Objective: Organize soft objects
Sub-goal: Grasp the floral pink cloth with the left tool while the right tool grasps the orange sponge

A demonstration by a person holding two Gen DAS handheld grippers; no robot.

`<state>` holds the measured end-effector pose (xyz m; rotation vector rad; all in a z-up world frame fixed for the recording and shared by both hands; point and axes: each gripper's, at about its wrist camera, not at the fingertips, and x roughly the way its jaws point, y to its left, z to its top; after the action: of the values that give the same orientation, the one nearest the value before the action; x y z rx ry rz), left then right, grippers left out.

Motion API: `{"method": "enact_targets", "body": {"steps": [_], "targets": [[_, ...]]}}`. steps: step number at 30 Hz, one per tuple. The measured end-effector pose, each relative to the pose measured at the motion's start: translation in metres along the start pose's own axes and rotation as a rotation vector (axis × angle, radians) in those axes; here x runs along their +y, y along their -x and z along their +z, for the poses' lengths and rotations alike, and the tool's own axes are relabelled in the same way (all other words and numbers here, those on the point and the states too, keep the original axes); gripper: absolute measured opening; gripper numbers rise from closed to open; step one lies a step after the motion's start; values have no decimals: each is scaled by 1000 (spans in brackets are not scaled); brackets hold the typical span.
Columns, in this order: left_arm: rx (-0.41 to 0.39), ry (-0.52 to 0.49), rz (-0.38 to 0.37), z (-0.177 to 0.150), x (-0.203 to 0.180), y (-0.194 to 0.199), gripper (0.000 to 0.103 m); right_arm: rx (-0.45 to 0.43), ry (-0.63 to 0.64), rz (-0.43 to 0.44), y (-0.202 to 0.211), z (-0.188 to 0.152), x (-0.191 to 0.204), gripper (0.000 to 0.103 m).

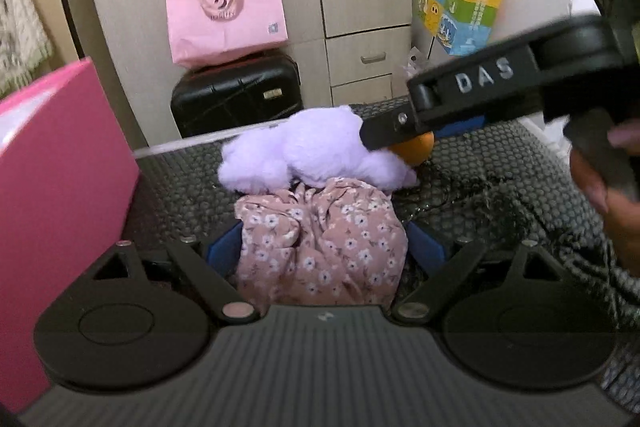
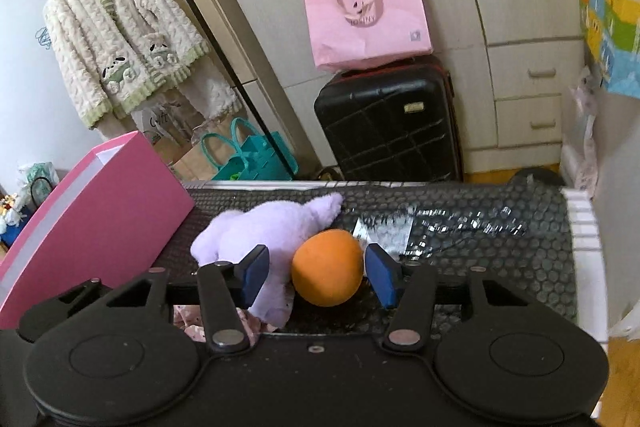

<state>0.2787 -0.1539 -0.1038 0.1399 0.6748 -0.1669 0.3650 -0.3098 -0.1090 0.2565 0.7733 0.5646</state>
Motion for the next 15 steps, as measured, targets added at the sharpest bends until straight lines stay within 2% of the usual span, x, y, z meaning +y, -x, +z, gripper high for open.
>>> {"method": "enact_targets", "body": {"steps": [3, 5, 8, 11, 13, 15], "targets": [[5, 65, -18, 0, 8, -6, 91, 12, -24, 14, -3, -2, -4, 54], [0, 84, -24, -2, 12, -9, 93, 14, -38, 19, -3, -4, -7, 44], [1, 83, -22, -3, 13, -10, 92, 16, -38, 25, 1, -4, -7, 43], [-6, 76, -16, -5, 12, -7, 79, 7, -15, 15, 10, -5, -3, 42], [-16, 77, -15, -4, 13, -4, 54, -3, -3, 5, 16, -6, -1, 42], [-13, 124, -34, -3, 19, -1, 45, -7, 11, -8, 22, -8, 2, 42]]}}
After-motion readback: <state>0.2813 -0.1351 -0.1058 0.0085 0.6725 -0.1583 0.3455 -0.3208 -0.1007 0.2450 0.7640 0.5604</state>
